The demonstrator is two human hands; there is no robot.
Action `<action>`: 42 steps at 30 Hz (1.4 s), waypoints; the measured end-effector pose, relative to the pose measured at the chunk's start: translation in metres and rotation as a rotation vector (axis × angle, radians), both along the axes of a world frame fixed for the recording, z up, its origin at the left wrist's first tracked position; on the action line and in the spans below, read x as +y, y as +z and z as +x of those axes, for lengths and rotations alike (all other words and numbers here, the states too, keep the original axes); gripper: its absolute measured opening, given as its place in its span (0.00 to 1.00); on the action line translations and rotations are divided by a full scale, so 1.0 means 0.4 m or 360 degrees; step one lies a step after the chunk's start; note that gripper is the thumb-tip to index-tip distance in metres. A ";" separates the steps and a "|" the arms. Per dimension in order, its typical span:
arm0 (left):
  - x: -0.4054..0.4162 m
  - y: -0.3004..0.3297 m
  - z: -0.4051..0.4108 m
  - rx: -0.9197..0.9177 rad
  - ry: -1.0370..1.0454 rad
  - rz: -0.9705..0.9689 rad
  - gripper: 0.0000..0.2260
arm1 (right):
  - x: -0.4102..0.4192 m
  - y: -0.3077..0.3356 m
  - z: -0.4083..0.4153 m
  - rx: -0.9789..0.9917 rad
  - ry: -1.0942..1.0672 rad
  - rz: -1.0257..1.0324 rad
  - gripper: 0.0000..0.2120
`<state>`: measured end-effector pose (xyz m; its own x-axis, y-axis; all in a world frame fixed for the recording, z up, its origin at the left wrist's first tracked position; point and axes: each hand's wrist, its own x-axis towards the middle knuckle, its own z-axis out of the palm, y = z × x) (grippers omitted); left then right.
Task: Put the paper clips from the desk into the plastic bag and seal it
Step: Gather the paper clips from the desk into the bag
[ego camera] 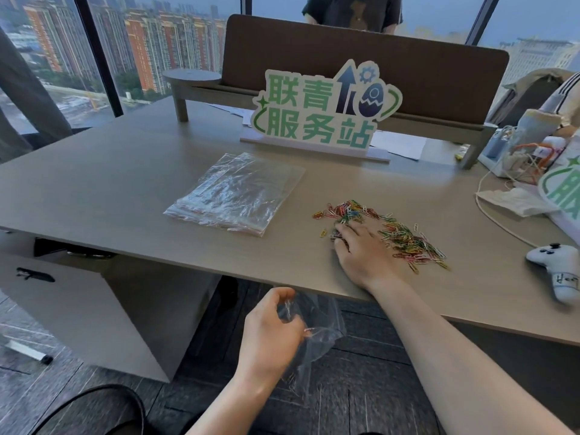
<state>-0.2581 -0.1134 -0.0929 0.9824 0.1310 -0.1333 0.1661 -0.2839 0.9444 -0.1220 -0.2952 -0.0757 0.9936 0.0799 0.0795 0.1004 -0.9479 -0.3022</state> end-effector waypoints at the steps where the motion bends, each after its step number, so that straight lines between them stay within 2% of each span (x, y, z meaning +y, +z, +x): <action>1: -0.002 0.001 -0.002 0.0001 -0.0005 -0.0009 0.18 | 0.008 -0.001 -0.011 -0.0014 0.0028 0.0022 0.23; 7: -0.013 0.009 -0.010 0.0002 -0.0031 0.0012 0.19 | 0.053 0.005 -0.084 -0.0105 0.0264 0.0223 0.22; 11: -0.018 0.010 -0.016 -0.0011 -0.0036 -0.0006 0.19 | 0.006 0.039 -0.110 -0.0307 0.0054 0.0541 0.23; 14: -0.028 0.012 -0.018 -0.0012 -0.0044 -0.0018 0.18 | -0.055 0.040 -0.116 -0.0183 -0.0090 0.0327 0.25; 18: -0.039 0.010 -0.017 -0.0007 -0.0041 -0.0013 0.17 | -0.072 0.010 -0.126 -0.0017 0.0036 0.0107 0.25; 23: -0.046 0.005 -0.014 -0.0034 -0.0026 -0.0003 0.17 | -0.029 -0.005 -0.142 0.0005 0.0146 0.0075 0.23; 33: -0.042 -0.005 -0.010 -0.0100 0.0018 -0.0009 0.18 | 0.065 -0.024 -0.214 -0.0161 0.0273 0.0166 0.23; 36: -0.035 -0.005 -0.009 -0.0119 0.0030 -0.0024 0.18 | 0.051 -0.009 -0.215 -0.0249 0.0177 0.0245 0.23; 39: -0.027 -0.009 -0.007 -0.0129 0.0046 -0.0048 0.18 | 0.024 -0.011 -0.205 -0.0194 0.0045 0.0114 0.24; 42: -0.022 -0.010 -0.005 -0.0143 0.0047 -0.0046 0.18 | 0.028 -0.024 -0.212 -0.0146 0.0079 0.0037 0.24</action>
<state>-0.2603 -0.1220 -0.0969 0.9863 0.1577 -0.0488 0.0881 -0.2527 0.9635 -0.2069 -0.2838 -0.0852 0.9769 0.1259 0.1727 0.1755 -0.9339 -0.3115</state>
